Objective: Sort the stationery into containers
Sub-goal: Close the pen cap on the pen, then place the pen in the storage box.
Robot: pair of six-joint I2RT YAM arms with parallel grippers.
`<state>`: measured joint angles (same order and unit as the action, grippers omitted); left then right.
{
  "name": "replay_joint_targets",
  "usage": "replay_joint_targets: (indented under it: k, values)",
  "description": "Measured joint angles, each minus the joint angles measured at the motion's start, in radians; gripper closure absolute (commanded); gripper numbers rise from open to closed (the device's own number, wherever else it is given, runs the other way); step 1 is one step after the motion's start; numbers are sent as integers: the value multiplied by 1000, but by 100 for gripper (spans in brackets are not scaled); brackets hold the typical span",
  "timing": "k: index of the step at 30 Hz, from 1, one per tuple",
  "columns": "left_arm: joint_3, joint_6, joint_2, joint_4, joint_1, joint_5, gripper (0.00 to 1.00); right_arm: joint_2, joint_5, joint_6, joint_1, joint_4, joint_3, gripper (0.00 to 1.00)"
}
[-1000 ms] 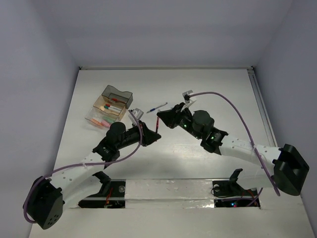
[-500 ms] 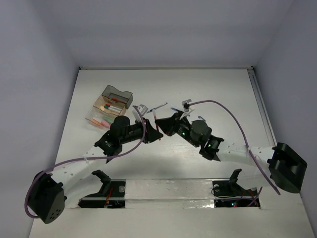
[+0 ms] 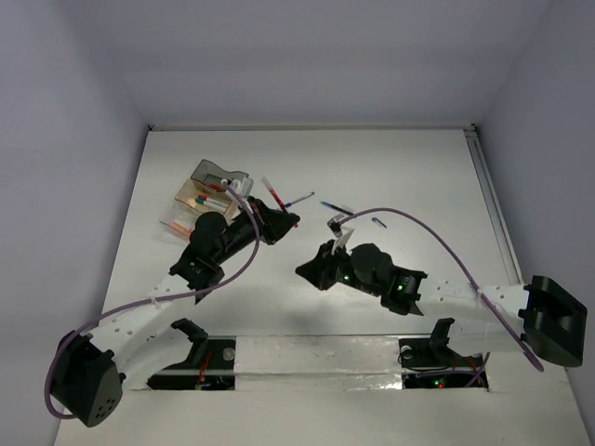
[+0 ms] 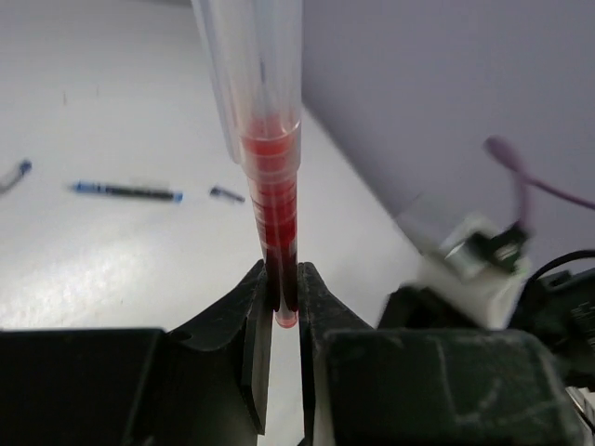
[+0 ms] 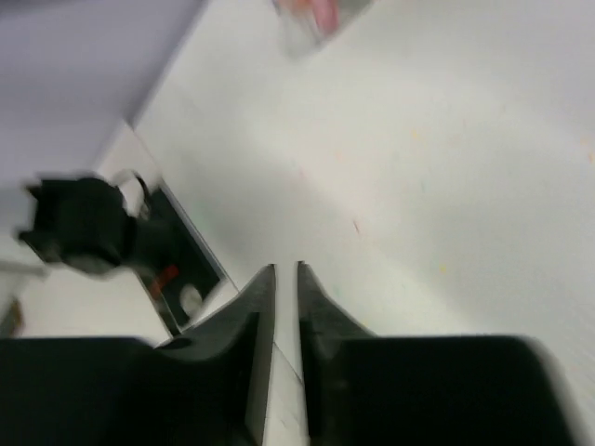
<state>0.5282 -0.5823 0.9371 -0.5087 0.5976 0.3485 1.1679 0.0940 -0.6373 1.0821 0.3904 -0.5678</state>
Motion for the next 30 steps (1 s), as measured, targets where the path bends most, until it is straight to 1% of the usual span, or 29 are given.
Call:
replay_joint_targets:
  k: [2, 4, 7, 11, 12, 13, 18, 24, 27, 30]
  values:
    - [0, -4, -27, -62, -2, -14, 100, 2, -19, 13, 19, -79, 0, 63]
    - [-3, -6, -55, -95, -2, -18, 100, -2, -23, 27, 13, -132, -3, 56]
    - [-32, -9, -85, -116, -2, -21, 100, -22, -28, 59, -19, -211, -29, 54]
    - [-101, -9, -120, -95, -2, -18, 100, -69, -55, 127, -68, -287, -108, 51]
    - [-116, -10, -128, -89, -2, -16, 100, -76, -68, 151, -79, -304, -137, 48]
    - [-132, -10, -138, -82, -2, -14, 100, -78, -79, 172, -88, -315, -169, 46]
    - [-176, -10, -192, -53, -2, -12, 100, -48, -146, 274, -136, -337, -314, 43]
    - [-176, -11, -222, -38, -2, -40, 100, 122, -233, 360, -171, -331, -490, 43]
    - [-172, -18, -212, -12, -2, -92, 100, 163, -233, 380, -172, -336, -513, 43]
    - [-115, -29, -140, 30, -2, -166, 100, 145, -196, 384, -186, -358, -509, 44]
